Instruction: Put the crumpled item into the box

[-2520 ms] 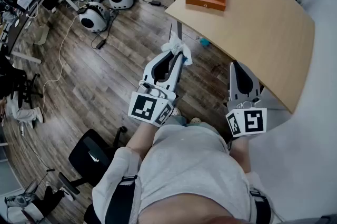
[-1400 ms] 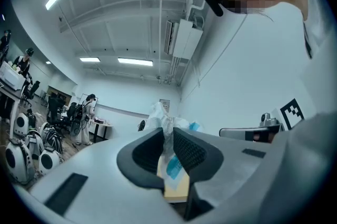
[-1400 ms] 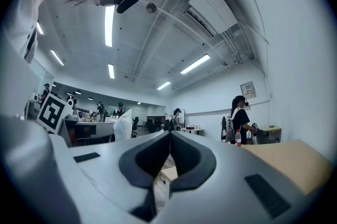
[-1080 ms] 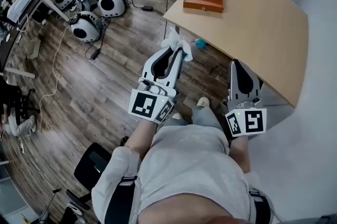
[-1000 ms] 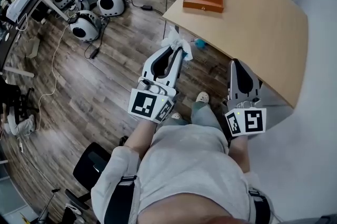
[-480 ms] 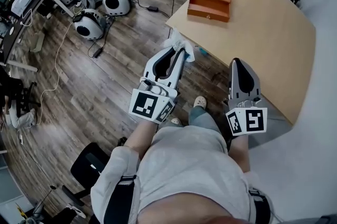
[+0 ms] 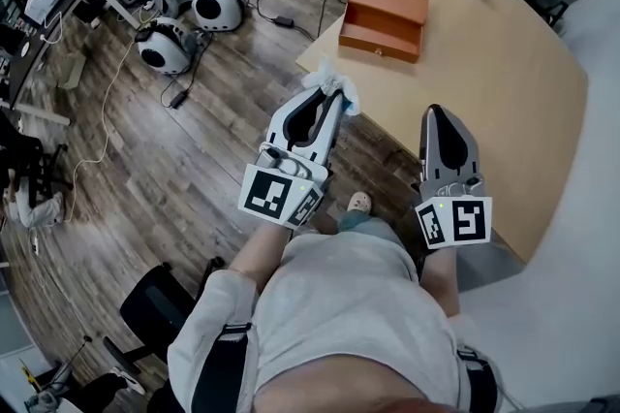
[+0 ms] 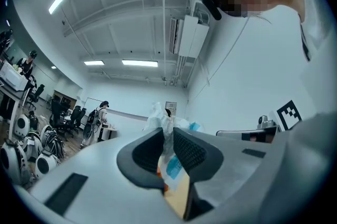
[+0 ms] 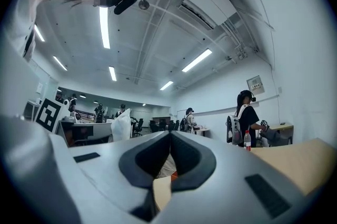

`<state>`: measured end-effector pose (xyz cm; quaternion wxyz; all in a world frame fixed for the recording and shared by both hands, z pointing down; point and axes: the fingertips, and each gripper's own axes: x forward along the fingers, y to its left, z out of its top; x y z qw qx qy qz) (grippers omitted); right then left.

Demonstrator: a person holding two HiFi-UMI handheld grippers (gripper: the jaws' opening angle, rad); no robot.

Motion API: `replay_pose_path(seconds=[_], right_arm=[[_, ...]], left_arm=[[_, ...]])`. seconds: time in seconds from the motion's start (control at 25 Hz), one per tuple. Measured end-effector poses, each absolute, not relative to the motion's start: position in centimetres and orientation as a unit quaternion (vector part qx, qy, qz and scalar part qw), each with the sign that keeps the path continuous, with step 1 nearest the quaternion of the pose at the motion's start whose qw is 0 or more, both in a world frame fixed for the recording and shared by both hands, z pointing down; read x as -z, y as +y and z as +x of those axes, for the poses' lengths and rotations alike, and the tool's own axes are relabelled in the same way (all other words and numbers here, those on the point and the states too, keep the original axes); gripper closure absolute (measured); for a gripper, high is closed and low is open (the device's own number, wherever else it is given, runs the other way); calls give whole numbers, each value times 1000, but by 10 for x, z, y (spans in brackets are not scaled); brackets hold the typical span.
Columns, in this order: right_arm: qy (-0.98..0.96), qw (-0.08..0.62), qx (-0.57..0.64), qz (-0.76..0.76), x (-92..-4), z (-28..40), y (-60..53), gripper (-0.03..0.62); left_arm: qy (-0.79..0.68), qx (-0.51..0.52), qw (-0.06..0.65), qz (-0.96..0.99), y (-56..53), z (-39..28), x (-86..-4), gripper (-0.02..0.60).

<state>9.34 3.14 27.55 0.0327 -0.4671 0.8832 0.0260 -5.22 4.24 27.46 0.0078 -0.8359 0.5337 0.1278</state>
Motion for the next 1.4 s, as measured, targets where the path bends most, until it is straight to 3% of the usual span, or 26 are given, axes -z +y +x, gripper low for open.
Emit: replay_pose_path(seconds=[0.88, 1.4], right_arm=[[911, 48, -7, -411, -284, 134, -66, 583], [913, 40, 2, -406, -290, 104, -102, 583]], left_arm=[[580, -124, 24, -805, -36, -6, -273, 520], [584, -119, 16, -803, -72, -34, -278, 520]])
